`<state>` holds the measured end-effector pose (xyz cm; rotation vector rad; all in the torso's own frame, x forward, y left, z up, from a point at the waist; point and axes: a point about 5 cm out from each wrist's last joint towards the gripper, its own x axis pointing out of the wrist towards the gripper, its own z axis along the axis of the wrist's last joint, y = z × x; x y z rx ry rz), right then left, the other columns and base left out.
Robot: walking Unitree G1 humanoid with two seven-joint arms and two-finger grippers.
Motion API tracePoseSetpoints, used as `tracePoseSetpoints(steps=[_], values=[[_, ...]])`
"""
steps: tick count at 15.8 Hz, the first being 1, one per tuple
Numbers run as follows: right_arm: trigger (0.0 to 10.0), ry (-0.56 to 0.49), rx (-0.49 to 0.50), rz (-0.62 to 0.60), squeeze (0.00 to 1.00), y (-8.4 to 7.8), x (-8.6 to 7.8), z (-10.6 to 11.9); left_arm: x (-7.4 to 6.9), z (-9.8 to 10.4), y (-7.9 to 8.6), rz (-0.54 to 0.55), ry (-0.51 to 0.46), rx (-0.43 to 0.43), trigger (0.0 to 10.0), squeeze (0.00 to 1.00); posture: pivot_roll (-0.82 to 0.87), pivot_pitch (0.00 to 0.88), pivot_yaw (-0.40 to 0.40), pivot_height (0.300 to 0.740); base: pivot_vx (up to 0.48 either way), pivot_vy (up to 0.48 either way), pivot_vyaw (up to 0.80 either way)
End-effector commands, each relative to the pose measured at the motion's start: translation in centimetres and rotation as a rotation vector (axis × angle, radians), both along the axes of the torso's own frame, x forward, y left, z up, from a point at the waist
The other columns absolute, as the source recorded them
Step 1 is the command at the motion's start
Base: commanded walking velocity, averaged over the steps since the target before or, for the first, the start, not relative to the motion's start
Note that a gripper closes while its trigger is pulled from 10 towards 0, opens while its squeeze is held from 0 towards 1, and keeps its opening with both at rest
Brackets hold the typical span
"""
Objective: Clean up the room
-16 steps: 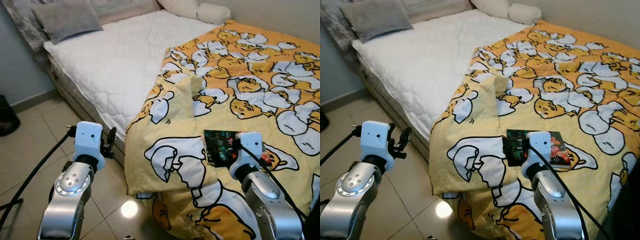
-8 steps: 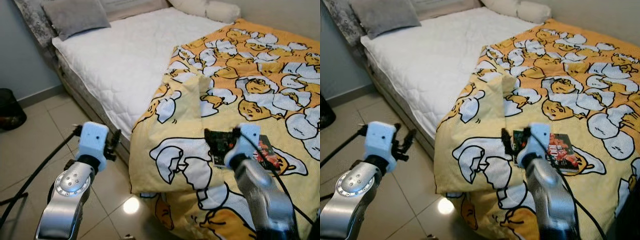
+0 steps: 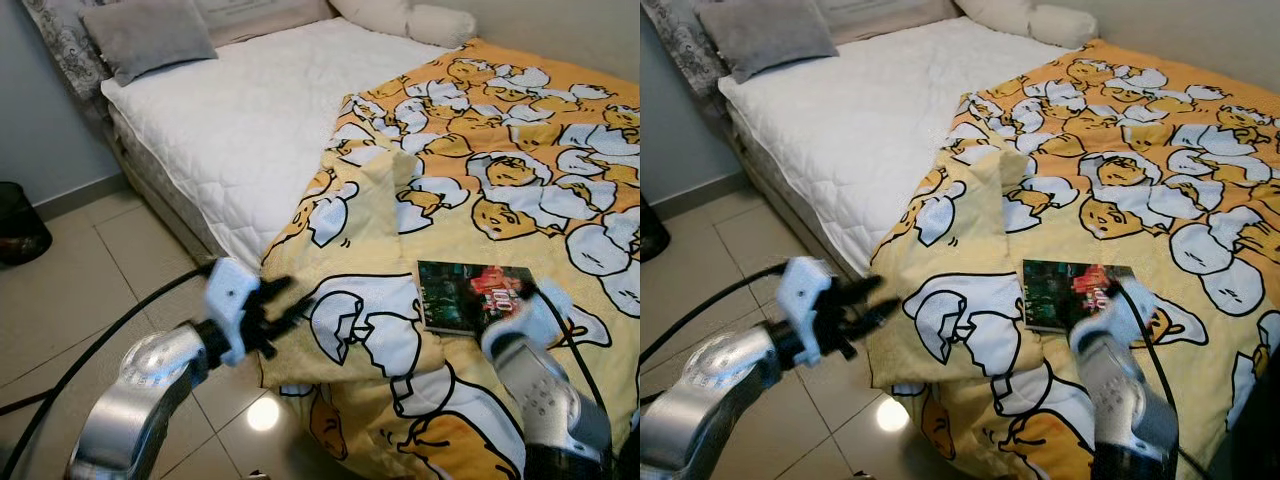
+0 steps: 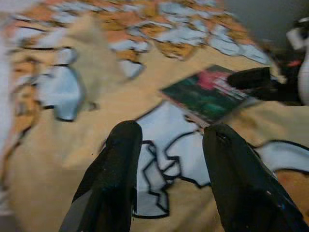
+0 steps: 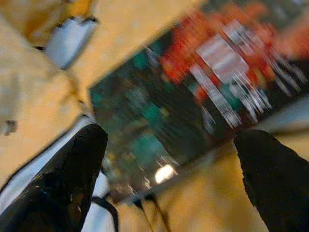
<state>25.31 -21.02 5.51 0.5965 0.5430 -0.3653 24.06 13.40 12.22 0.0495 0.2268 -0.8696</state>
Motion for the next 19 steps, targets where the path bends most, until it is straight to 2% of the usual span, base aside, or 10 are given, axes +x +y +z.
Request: tracePoseSetpoints(steps=[1,2,3,4,5,6,11,15,16,19], values=[[10.0,0.003,0.026,-0.023,1.00,-0.1,-0.1,0.1,0.2,-0.2,-0.1,-0.037,0.021,0.007,10.0,0.00,0.01,0.000,0.027,0.740,0.000,0.000,0.00],[10.0,-0.004,0.084,-0.037,1.00,0.2,0.0,0.1,0.7,-0.1,0.0,-0.055,0.012,0.018,10.0,0.00,0.00,0.000,0.043,0.740,0.000,0.000,0.00],[10.0,-0.005,0.192,-0.026,1.00,0.7,0.4,-0.4,1.1,-0.1,0.0,-0.071,0.010,0.020,10.0,0.00,-0.01,0.000,0.061,0.740,0.000,0.000,0.00],[10.0,-0.007,0.239,-0.026,0.80,0.9,0.6,-0.7,1.3,0.0,0.0,-0.078,0.010,0.023,10.0,0.00,-0.01,0.000,0.061,0.740,0.000,0.000,0.00],[10.0,-0.001,0.287,-0.018,0.47,1.2,0.8,-1.0,1.4,0.0,0.0,-0.091,0.014,0.028,10.0,0.00,0.00,0.000,0.069,0.740,0.000,0.000,0.00],[10.0,0.001,0.336,-0.010,0.00,1.5,1.1,-1.4,1.4,0.1,0.0,-0.111,0.018,0.036,10.0,0.00,0.01,0.000,0.076,0.740,0.000,0.000,0.00],[10.0,0.027,0.383,-0.020,0.00,1.5,1.6,-2.2,1.4,0.1,0.0,-0.141,0.024,0.044,10.0,0.00,0.03,0.000,0.073,0.740,0.000,0.000,0.00],[10.0,-0.079,0.413,-0.081,0.00,0.4,2.3,-1.4,1.0,0.0,-0.2,-0.151,0.031,0.040,10.0,0.00,0.03,0.000,0.082,0.740,0.000,0.000,0.00],[10.0,-0.135,0.465,-0.108,0.00,-0.1,2.7,-1.1,0.9,0.1,-0.1,-0.138,0.036,0.024,10.0,0.00,0.03,0.000,0.091,0.740,0.000,0.000,0.00],[10.0,-0.124,0.471,-0.144,0.00,-0.6,2.9,-1.9,0.4,-0.1,-0.2,-0.154,0.048,0.029,10.0,0.00,0.03,0.000,0.094,0.740,0.000,0.000,0.00]])
